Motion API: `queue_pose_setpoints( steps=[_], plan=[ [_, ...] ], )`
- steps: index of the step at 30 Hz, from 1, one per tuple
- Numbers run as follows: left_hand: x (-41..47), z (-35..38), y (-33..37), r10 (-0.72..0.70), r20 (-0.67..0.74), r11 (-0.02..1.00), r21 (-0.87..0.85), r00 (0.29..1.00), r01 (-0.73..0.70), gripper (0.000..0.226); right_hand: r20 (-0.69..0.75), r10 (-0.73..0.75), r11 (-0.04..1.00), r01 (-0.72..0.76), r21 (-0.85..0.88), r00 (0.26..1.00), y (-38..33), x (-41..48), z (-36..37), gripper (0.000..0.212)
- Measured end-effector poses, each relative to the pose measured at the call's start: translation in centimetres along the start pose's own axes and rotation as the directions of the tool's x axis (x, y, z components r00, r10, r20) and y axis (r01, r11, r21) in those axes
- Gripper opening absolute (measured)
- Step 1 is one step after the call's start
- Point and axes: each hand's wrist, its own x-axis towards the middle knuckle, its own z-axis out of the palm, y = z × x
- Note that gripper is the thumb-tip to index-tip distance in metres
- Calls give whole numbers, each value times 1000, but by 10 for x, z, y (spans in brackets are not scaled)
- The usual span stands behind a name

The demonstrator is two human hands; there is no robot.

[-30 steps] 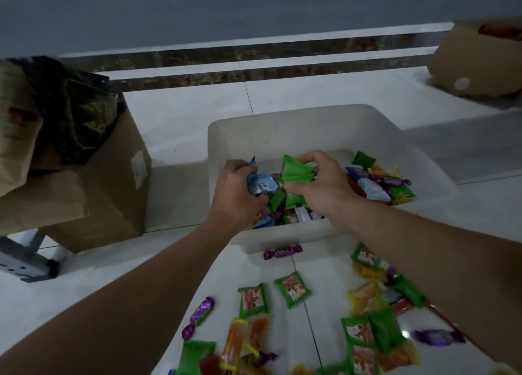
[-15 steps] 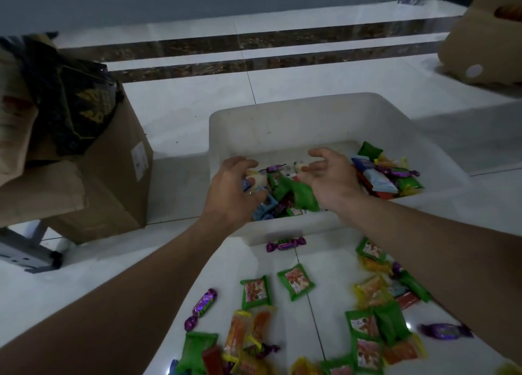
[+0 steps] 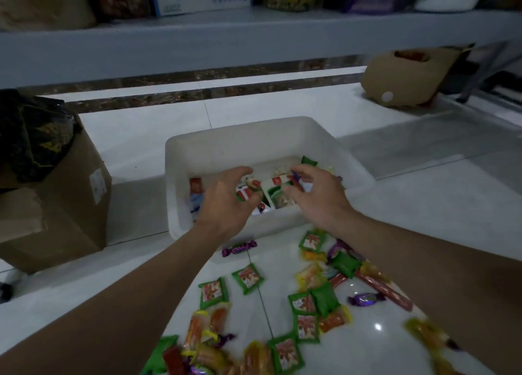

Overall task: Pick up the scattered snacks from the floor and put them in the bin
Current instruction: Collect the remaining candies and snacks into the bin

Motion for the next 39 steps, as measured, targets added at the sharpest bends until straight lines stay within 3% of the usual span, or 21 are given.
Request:
queue_pose_setpoints(
  steps=[3, 7, 12, 20, 24, 30, 33, 39],
  plan=[
    [-1, 24, 24, 54, 23, 998, 9, 998, -54, 47, -23, 19, 999, -20, -36, 1000, 20, -22, -34, 49],
    [-12, 67, 53, 129, 104, 992, -3, 986, -129, 48, -56, 158, 973, -165, -164, 986, 57, -55, -78, 57],
    [-39, 130, 82, 153, 245, 987, -91, 957, -134, 47, -119, 286, 931, -305, -203, 951, 105, -100, -120, 59],
    [-82, 214, 95, 158, 455, 988, -74, 877, -139, 54, -219, 442, 862, -479, -163, 870, 155, -165, -169, 56],
    [-96, 242, 89, 189, 533, 980, -44, 824, -197, 48, -232, 477, 821, -524, -227, 848, 175, -190, -182, 47],
    [-109, 270, 61, 97, 652, 893, 276, 752, -355, 55, -222, 533, 769, -577, -276, 816, 203, -212, -182, 51],
    [-107, 274, 48, 73, 643, 875, 326, 763, -358, 50, -197, 556, 769, -590, -245, 807, 211, -214, -175, 54],
    [-103, 279, 47, 93, 563, 967, 144, 821, -209, 34, -93, 596, 767, -599, -231, 798, 229, -208, -150, 52]
  ],
)
